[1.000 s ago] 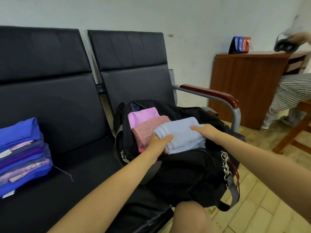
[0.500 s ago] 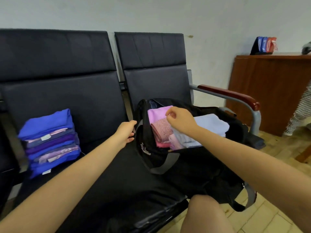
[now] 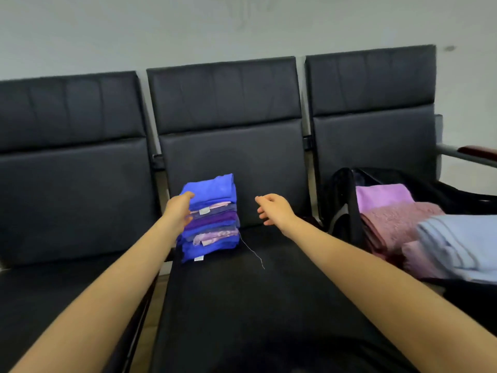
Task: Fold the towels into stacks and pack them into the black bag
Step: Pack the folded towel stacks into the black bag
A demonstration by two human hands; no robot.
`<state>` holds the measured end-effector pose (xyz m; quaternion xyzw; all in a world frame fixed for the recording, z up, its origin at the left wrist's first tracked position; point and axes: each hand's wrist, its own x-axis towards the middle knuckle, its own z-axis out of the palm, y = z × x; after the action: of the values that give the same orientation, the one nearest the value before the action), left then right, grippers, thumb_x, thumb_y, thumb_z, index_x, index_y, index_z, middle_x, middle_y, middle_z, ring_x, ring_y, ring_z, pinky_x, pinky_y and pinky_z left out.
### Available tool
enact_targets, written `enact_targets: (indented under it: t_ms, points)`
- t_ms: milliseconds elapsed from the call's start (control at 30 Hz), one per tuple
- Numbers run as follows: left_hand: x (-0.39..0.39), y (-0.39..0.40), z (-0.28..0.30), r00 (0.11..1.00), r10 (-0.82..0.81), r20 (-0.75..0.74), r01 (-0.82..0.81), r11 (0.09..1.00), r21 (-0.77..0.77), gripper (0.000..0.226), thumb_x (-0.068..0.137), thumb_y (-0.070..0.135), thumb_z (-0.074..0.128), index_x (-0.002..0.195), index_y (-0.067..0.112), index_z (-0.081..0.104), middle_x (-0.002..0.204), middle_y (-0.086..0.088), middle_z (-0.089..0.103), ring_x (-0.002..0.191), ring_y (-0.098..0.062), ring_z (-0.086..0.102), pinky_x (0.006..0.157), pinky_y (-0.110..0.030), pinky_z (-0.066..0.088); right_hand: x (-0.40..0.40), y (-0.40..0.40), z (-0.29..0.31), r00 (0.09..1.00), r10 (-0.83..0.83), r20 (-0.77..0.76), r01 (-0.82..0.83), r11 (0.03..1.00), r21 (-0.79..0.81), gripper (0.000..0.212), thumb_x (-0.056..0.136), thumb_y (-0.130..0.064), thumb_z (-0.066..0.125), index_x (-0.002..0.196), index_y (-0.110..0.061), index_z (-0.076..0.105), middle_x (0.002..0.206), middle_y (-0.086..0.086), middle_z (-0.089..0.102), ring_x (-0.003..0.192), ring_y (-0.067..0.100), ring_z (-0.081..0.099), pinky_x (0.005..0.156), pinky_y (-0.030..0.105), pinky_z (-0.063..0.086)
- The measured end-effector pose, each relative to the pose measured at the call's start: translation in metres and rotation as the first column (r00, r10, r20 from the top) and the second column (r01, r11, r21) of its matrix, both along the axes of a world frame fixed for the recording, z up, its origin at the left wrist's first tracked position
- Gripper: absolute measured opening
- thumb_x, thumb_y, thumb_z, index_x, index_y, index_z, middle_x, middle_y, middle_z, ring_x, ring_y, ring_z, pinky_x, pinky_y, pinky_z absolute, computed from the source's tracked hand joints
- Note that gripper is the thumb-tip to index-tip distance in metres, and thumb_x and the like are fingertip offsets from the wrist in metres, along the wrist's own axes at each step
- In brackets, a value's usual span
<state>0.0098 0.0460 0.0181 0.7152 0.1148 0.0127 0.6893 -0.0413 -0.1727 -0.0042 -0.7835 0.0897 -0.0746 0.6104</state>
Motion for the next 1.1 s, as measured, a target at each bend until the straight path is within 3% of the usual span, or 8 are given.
enact_targets:
  t_ms: [67, 133, 267, 500, 600, 833, 967, 1100]
  points:
    - [0.019, 0.016, -0.008, 1.000, 0.002, 0.003, -0.002, 1.000, 0.029, 0.031, 0.091, 0.035, 0.056, 0.112, 0.013, 0.053, 0.103, -0.004, 0.052, 0.084, -0.020, 0.051, 0.072, -0.031, 0.043, 0.021, 0.015, 0.001, 0.999, 0.004, -0.054, -0.002, 0.999, 0.040, 0.030, 0.094, -0.042, 0.053, 0.099, -0.013, 0.060, 0.091, 0.004, 0.058, 0.085, 0.017, 0.057, 0.077, 0.033, 0.052]
    - [0.048, 0.029, -0.021, 0.999, 0.033, 0.026, -0.035, 0.998, 0.058, 0.063, 0.075, 0.050, 0.065, 0.125, 0.013, 0.054, 0.124, -0.009, 0.057, 0.103, -0.028, 0.059, 0.087, -0.042, 0.052, 0.040, 0.024, 0.004, 0.994, 0.013, -0.108, -0.006, 0.998, 0.066, 0.042, 0.092, -0.050, 0.053, 0.104, -0.010, 0.059, 0.099, 0.004, 0.056, 0.097, 0.021, 0.055, 0.086, 0.037, 0.050]
    - [0.071, 0.032, -0.035, 0.989, 0.090, 0.118, -0.111, 0.977, 0.184, 0.075, 0.085, 0.049, 0.063, 0.149, 0.024, 0.032, 0.154, -0.009, 0.027, 0.135, -0.030, 0.039, 0.111, -0.040, 0.035, 0.082, 0.037, 0.005, 0.978, 0.093, -0.187, -0.064, 0.986, 0.157, 0.073, 0.085, -0.064, 0.055, 0.136, -0.012, 0.046, 0.135, 0.009, 0.049, 0.119, 0.026, 0.050, 0.092, 0.037, 0.043]
    - [0.089, 0.020, -0.068, 0.995, -0.005, 0.095, 0.009, 0.999, -0.043, 0.033, 0.093, 0.033, 0.060, 0.121, 0.017, 0.057, 0.123, -0.007, 0.063, 0.108, -0.028, 0.062, 0.098, -0.045, 0.049, 0.132, 0.055, 0.009, 0.936, 0.215, -0.278, -0.100, 0.922, 0.374, 0.040, 0.083, -0.063, 0.060, 0.092, -0.024, 0.061, 0.092, -0.001, 0.065, 0.084, 0.017, 0.062, 0.082, 0.033, 0.049]
    - [0.090, 0.018, -0.072, 0.993, 0.034, 0.110, -0.025, 0.996, -0.080, 0.029, 0.094, 0.029, 0.059, 0.118, 0.013, 0.059, 0.114, -0.007, 0.065, 0.104, -0.028, 0.063, 0.093, -0.040, 0.051, 0.142, 0.061, 0.013, 0.918, 0.212, -0.334, -0.092, 0.936, 0.341, 0.059, 0.066, -0.061, 0.075, 0.109, -0.023, 0.065, 0.105, 0.000, 0.070, 0.097, 0.021, 0.065, 0.097, 0.036, 0.047]
    - [0.087, 0.026, -0.079, 0.992, -0.002, 0.128, 0.012, 0.997, -0.079, 0.024, 0.096, 0.029, 0.056, 0.113, 0.013, 0.062, 0.109, -0.004, 0.068, 0.097, -0.024, 0.065, 0.080, -0.032, 0.051, 0.137, 0.082, 0.030, 0.906, 0.246, -0.344, -0.171, 0.957, 0.235, 0.058, 0.069, -0.055, 0.078, 0.113, -0.018, 0.067, 0.103, 0.009, 0.073, 0.095, 0.029, 0.070, 0.088, 0.044, 0.055]
    - [0.082, 0.027, -0.078, 0.996, 0.001, 0.088, 0.003, 0.999, -0.048, 0.026, 0.095, 0.035, 0.057, 0.113, 0.018, 0.058, 0.106, -0.001, 0.066, 0.095, -0.022, 0.064, 0.070, -0.030, 0.052, 0.138, 0.092, 0.032, 0.896, 0.226, -0.382, -0.169, 0.970, 0.177, 0.103, 0.038, -0.068, 0.083, 0.127, -0.023, 0.057, 0.130, 0.005, 0.060, 0.115, 0.032, 0.060, 0.105, 0.051, 0.041]
    - [0.077, 0.027, -0.078, 0.997, 0.002, 0.083, -0.001, 1.000, -0.007, 0.018, 0.094, 0.038, 0.057, 0.107, 0.026, 0.056, 0.109, -0.001, 0.065, 0.099, -0.024, 0.064, 0.085, -0.037, 0.054, 0.137, 0.098, 0.030, 0.895, 0.226, -0.385, -0.182, 0.972, 0.148, 0.114, 0.043, -0.068, 0.081, 0.140, -0.021, 0.043, 0.142, 0.007, 0.047, 0.127, 0.037, 0.047, 0.108, 0.058, 0.033]
